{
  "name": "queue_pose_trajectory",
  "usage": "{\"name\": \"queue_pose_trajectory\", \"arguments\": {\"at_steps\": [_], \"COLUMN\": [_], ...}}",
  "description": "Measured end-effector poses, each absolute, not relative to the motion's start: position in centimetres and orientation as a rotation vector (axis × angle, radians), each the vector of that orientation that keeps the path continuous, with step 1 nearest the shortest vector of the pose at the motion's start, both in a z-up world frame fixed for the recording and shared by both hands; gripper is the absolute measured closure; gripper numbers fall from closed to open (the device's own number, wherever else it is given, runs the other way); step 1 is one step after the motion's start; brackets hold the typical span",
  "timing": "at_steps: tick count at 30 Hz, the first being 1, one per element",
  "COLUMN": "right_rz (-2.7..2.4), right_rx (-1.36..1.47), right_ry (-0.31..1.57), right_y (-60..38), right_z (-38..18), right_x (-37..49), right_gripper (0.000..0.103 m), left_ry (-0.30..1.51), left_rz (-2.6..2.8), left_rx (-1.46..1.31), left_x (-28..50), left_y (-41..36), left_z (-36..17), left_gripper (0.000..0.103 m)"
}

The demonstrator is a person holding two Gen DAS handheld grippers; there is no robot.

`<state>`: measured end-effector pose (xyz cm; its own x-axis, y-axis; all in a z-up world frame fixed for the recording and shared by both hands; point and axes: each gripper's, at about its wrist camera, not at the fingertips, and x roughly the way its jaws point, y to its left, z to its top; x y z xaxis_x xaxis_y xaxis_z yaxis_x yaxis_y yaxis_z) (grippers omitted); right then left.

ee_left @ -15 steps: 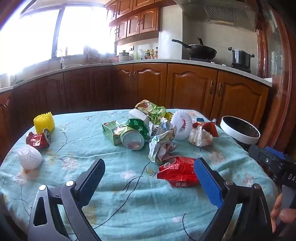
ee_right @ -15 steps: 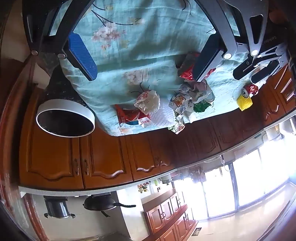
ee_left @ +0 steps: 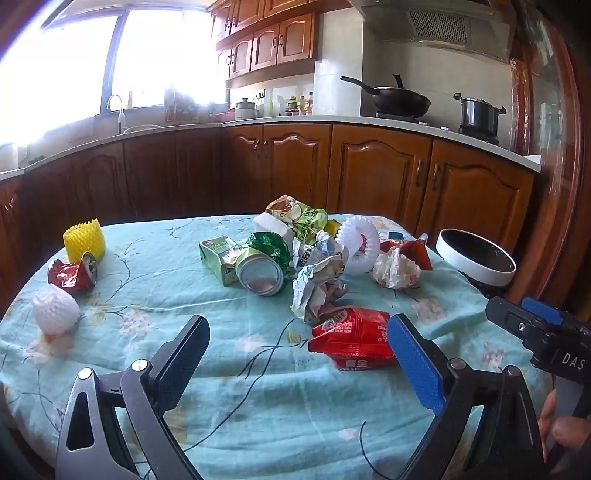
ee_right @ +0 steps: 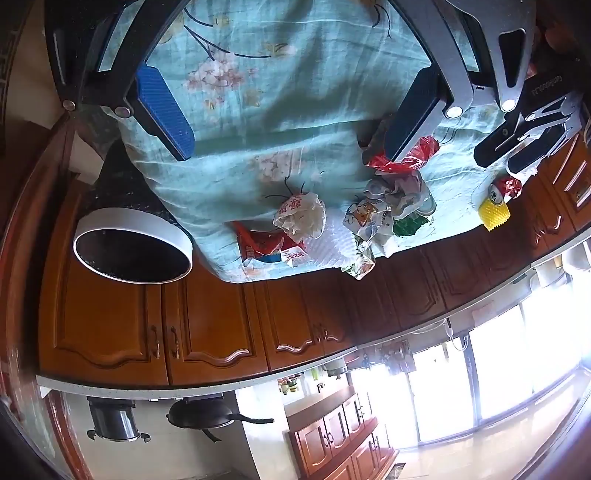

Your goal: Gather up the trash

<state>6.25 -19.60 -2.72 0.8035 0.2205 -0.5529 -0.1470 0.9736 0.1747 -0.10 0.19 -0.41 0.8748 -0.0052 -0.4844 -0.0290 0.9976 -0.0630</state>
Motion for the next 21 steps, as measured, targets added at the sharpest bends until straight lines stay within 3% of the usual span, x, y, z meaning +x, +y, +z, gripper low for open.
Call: {"name": "queue_pose_trajectory", "arguments": {"at_steps": [21], "right_rz": [0.170], "right_rx": [0.080], "right_ry": [0.536], "right_y": [-19.4], "right_z": [-1.7], "right_x": [5.3], "right_gripper": [0.000], "left_ry": [0.481], "left_rz": [0.009], "left_rx": [-0.070], "left_x": [-0.5], "left_y": [0.0], "left_z": [0.0], "left_gripper": [0.006]}}
